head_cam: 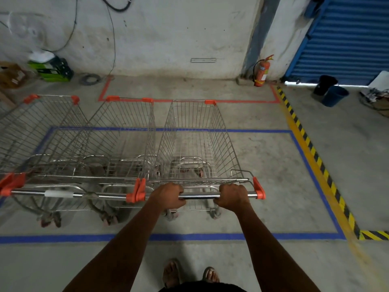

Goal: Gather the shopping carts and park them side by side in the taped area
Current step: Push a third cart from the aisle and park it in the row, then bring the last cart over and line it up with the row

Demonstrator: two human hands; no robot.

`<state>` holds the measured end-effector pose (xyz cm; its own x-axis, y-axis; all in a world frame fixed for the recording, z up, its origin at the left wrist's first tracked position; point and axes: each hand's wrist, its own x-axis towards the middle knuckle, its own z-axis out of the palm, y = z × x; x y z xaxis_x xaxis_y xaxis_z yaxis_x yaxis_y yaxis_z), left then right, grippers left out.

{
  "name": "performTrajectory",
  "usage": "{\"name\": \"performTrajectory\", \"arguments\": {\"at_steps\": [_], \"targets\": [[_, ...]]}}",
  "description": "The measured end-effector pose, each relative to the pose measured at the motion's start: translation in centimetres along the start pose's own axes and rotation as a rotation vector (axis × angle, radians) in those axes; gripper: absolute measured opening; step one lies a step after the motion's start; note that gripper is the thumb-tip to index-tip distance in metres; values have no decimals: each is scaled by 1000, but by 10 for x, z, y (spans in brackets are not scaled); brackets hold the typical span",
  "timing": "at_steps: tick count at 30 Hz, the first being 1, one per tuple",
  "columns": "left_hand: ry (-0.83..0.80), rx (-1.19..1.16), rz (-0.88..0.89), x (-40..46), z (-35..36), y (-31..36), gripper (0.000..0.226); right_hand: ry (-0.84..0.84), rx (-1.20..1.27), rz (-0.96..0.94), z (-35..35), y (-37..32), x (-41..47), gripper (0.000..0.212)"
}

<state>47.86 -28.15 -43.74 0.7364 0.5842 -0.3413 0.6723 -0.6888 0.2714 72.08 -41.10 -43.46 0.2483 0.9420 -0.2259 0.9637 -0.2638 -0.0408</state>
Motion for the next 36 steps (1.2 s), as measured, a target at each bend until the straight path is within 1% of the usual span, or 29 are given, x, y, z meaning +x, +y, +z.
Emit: {"name": "performTrajectory", "arguments": {"at_steps": [2, 4, 8, 9, 11, 13, 16, 19, 22, 27, 31, 36], "targets": [[16, -9, 44, 0, -2, 0, 29, 19, 39, -6, -1, 1, -3, 45], [62, -16, 84, -3, -4, 2, 35, 92, 67, -11, 0, 3, -8, 47], [240, -41, 181, 0, -12, 9, 49, 254, 106, -46, 2, 1, -24, 53], [275, -51, 215, 3, -15, 14, 48, 300, 116, -48, 4, 0, -30, 53], [331, -90, 268, 7, -23, 32, 32, 355, 137, -27, 3, -1, -43, 52], [353, -127, 308, 9, -29, 55, 19, 393, 154, 20, 0, 0, -57, 48], [363, -158, 393, 8, -27, 97, 12, 431, 147, 139, -4, 1, -89, 43], [333, -148, 506, -5, -22, 148, 12, 466, 126, 337, -3, 8, -140, 39], [291, -177, 667, -32, -12, 200, 14, 506, 136, 541, 3, 18, -208, 36], [214, -175, 856, -98, 18, 278, 11, 599, 122, 824, 25, 14, -339, 32], [126, -198, 993, -175, 60, 328, 9, 628, 110, 1001, 51, -16, -450, 29], [2, -250, 1098, -276, 122, 368, 10, 611, 117, 1171, 81, -82, -576, 30]]}}
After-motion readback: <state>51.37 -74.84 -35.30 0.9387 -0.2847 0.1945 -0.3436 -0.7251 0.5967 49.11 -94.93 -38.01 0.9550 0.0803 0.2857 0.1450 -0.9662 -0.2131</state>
